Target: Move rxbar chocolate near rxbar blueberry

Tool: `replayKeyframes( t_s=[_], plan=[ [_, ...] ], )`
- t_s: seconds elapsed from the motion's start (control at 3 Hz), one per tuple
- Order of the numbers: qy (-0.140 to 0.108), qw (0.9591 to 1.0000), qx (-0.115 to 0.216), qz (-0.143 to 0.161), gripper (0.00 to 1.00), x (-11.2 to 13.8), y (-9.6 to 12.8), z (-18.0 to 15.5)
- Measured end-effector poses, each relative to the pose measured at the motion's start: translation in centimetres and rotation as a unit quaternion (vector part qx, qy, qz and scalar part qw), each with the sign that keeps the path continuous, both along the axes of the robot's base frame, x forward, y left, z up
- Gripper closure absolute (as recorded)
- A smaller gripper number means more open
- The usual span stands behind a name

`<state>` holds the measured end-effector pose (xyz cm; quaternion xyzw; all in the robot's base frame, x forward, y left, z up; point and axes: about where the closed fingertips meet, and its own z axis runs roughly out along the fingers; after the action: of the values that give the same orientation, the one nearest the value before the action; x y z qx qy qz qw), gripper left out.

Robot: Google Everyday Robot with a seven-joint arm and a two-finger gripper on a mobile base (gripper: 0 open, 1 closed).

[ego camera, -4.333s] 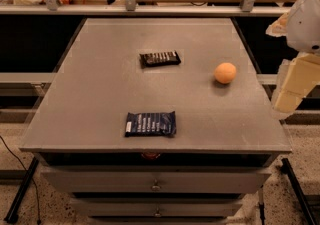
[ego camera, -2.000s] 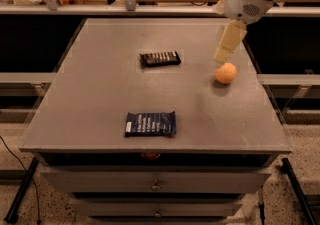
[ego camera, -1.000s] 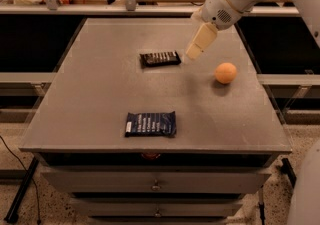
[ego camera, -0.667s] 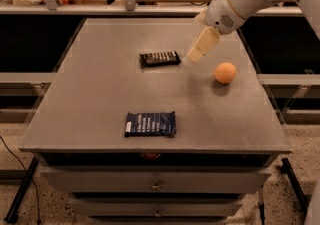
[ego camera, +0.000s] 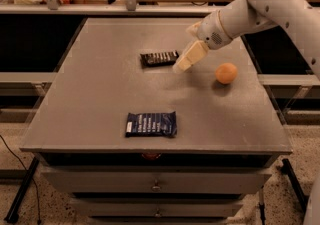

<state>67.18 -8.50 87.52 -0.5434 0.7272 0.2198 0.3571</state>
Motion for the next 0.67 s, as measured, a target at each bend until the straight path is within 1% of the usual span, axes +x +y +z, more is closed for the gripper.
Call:
replayKeyframes(
  t_s=[0.33, 0.67],
  plan=[
    [0.001, 0.9996, 0.022, 0.016, 0.0, 1.1, 1.6, -1.0],
    [0.01, 0.9985, 0.037, 0.039, 0.0, 1.6, 3.4, -1.7]
  ],
)
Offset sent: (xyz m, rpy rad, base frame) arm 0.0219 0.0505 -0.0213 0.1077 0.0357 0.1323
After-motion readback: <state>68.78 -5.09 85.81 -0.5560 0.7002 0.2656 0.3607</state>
